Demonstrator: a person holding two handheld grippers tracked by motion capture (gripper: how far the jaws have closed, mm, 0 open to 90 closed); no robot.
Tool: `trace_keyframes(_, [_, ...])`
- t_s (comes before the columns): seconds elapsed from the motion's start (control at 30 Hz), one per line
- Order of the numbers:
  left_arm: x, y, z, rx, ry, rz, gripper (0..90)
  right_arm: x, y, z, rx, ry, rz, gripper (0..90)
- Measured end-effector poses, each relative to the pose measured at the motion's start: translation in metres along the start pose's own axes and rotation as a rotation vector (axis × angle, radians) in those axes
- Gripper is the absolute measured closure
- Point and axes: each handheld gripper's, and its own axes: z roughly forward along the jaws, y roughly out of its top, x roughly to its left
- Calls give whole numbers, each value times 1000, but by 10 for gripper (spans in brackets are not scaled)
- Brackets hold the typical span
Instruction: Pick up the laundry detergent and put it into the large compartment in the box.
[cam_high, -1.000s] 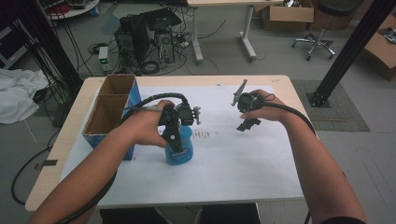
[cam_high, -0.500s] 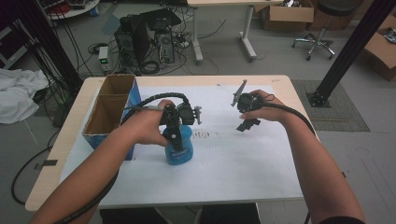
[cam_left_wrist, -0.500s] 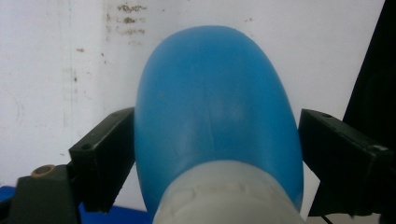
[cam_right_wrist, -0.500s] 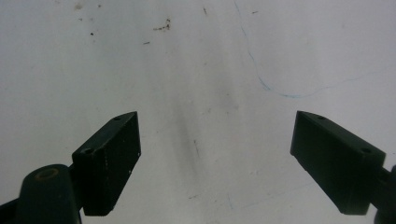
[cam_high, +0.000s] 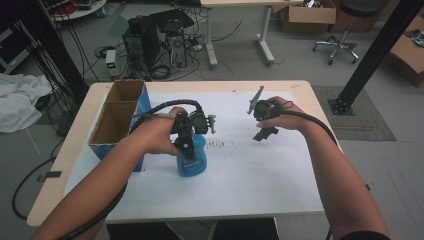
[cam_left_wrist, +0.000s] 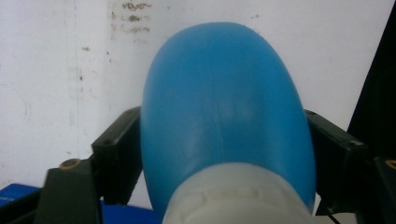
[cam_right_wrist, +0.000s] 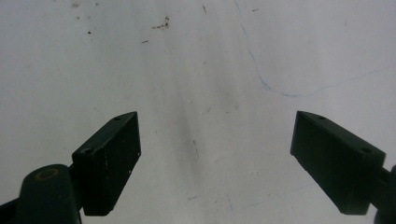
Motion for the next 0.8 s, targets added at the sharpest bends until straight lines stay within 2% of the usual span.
trace_keyframes(0.8, [-1, 6, 0, 18, 4, 13, 332, 0, -1, 3, -8, 3, 4, 161])
